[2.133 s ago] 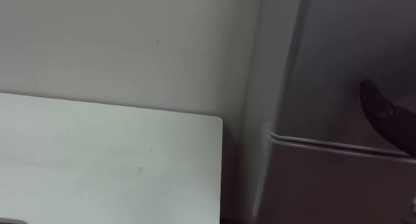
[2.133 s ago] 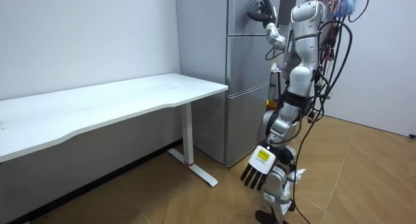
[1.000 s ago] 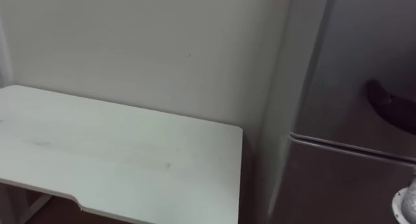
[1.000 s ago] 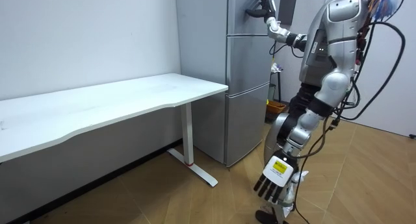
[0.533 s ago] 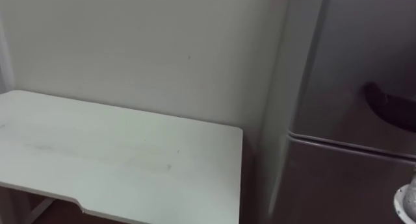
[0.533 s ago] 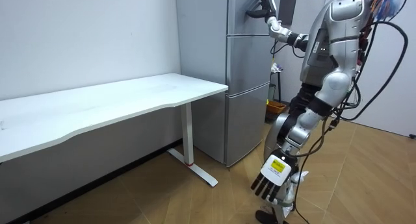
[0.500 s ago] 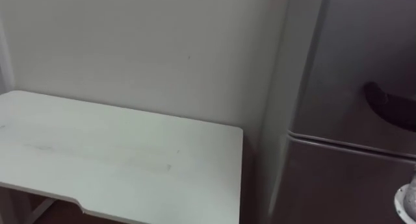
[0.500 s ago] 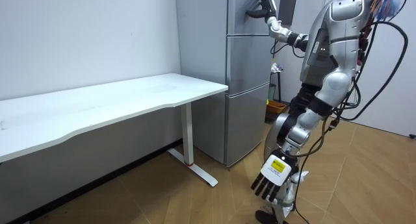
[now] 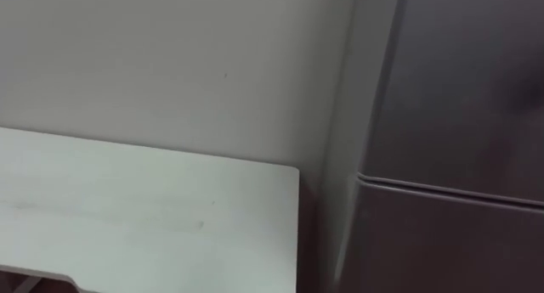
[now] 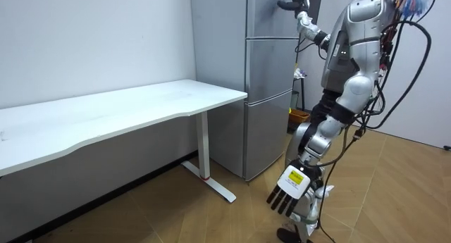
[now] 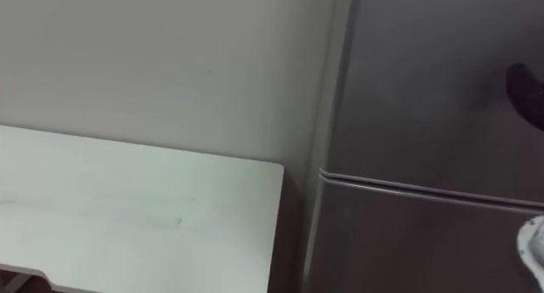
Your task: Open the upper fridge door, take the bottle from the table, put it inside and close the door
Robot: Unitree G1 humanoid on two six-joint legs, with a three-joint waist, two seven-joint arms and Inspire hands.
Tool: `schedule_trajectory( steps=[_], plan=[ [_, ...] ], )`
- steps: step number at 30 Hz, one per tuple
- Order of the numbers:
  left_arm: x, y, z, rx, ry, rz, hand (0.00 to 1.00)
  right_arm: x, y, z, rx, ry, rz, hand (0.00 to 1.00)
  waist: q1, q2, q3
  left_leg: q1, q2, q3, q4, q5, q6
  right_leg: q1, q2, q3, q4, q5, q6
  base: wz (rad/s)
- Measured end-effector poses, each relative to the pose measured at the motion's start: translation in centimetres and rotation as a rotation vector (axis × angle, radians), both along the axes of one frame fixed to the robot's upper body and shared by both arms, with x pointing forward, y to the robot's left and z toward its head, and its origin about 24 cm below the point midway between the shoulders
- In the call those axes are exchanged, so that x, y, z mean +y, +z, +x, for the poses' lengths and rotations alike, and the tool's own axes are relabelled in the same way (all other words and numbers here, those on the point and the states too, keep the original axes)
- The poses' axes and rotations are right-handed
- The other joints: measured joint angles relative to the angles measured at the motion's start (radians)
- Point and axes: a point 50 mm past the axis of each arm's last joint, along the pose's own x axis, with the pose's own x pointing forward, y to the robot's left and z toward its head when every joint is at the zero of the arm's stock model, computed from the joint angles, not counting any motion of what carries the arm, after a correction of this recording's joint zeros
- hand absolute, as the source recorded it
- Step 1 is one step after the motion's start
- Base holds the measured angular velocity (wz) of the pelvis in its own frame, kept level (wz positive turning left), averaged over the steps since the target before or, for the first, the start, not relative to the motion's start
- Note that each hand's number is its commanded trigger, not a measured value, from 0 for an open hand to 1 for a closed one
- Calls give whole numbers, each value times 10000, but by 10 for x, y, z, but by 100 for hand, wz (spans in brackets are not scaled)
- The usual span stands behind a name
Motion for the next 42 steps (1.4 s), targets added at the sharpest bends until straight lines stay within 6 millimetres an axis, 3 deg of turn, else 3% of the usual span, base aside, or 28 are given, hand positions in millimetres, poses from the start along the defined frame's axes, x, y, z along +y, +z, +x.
schedule_trajectory(
  steps=[8,17,26,29,34,37,42],
  plan=[
    [1,1,-4,28,74,25,0,-31,5,-24,-784,-1742,606,0,-485,-116,16,14,53,4,-7,-143,-52,93,147,0,-195,-39,-27,-1],
    [5,3,-1,-285,356,308,0,-65,-33,-49,-26,-2682,2323,0,-793,-158,45,152,52,45,-138,-297,-11,164,171,54,-183,-75,-17,-2],
    [0,2,-2,-449,791,424,0,-89,-70,-78,858,-3188,3890,0,-816,110,62,296,41,237,-195,-418,57,220,180,294,-200,-126,64,-5],
    [1,2,0,-527,835,615,0,-100,-98,-92,1532,-3714,4900,0,-829,162,64,294,29,244,-197,-437,69,211,166,314,-198,-152,100,0],
    [1,2,4,-679,1044,663,0,-100,-149,-115,2639,-4434,6539,0,-843,264,70,290,27,267,-245,-435,70,159,167,353,-173,-184,100,-1],
    [1,2,7,-886,1447,695,0,-102,-170,-128,3250,-4851,7117,0,-815,284,70,301,33,264,-259,-436,67,172,172,338,-184,-199,97,0],
    [1,2,7,-884,1460,775,0,-92,-209,-146,4376,-5344,8026,0,-803,323,88,330,36,270,-257,-439,63,174,178,351,-185,-201,92,0]
  ],
)
